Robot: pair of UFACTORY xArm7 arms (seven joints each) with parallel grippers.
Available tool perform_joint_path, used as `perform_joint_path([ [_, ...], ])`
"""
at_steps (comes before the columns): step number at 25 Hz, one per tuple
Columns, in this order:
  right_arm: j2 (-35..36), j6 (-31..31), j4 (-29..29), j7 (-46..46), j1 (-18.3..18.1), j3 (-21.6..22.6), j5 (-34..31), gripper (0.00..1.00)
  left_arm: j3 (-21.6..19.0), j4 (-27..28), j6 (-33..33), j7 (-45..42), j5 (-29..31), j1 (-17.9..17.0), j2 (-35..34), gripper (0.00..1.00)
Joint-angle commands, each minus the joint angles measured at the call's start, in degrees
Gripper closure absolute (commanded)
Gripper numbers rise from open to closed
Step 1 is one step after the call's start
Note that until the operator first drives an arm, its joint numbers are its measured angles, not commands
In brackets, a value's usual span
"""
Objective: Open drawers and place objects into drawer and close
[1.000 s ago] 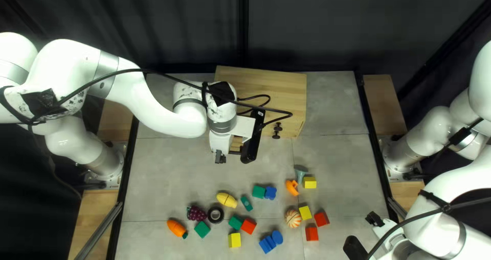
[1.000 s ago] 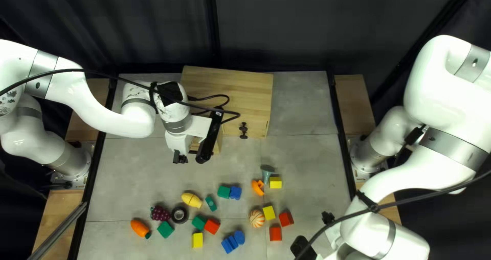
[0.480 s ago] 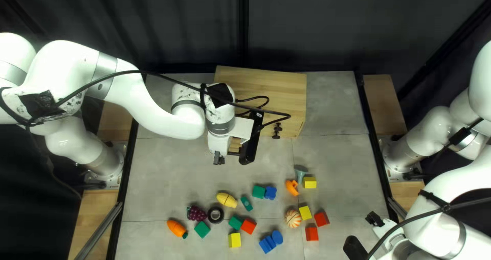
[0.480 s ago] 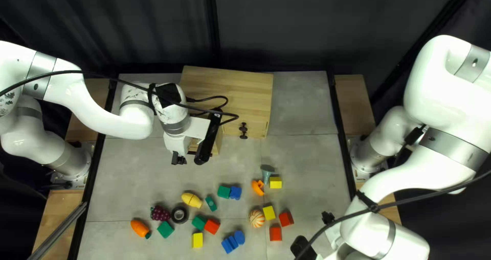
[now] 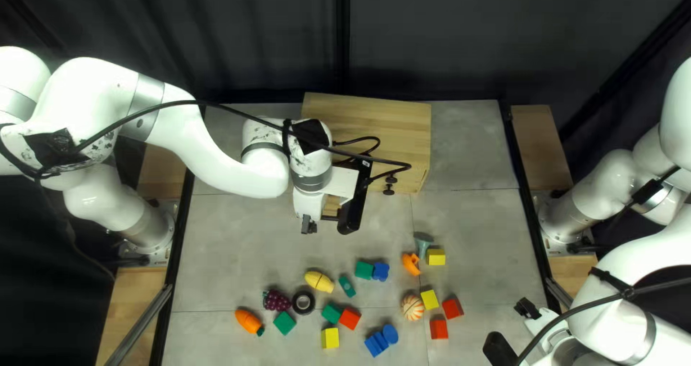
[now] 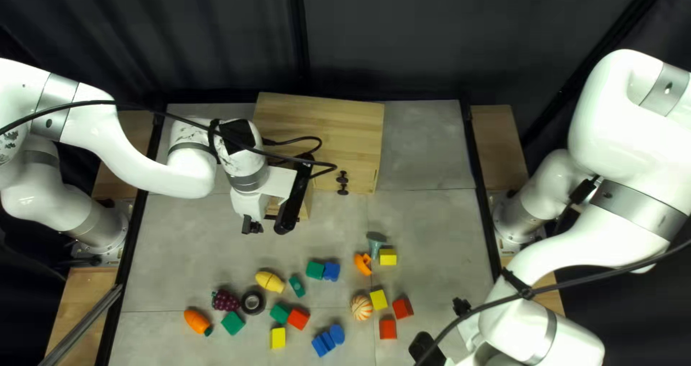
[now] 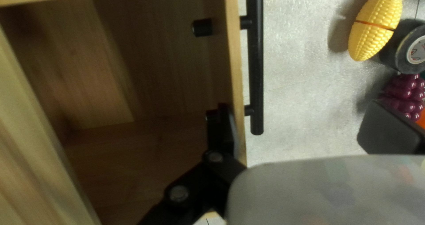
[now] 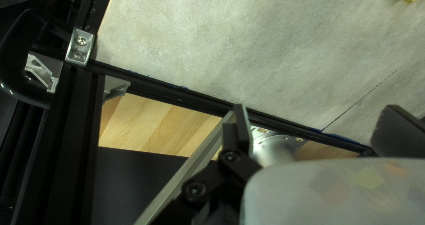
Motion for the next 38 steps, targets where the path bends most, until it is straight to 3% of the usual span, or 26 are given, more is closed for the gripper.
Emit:
perform_joint_path([
  [1, 0.0, 0.0, 0.0, 0.0, 0.0, 0.0, 0.0, 0.0, -0.15, -0.51, -0.24, -0.05, -0.31, -0.15, -0.3, 0.0],
  [38, 0.0, 0.0, 0.0, 0.0, 0.0, 0.0, 0.0, 0.0, -2.35, 0.0, 0.86, -3.3, -0.73, -2.29, -1.37, 0.0],
])
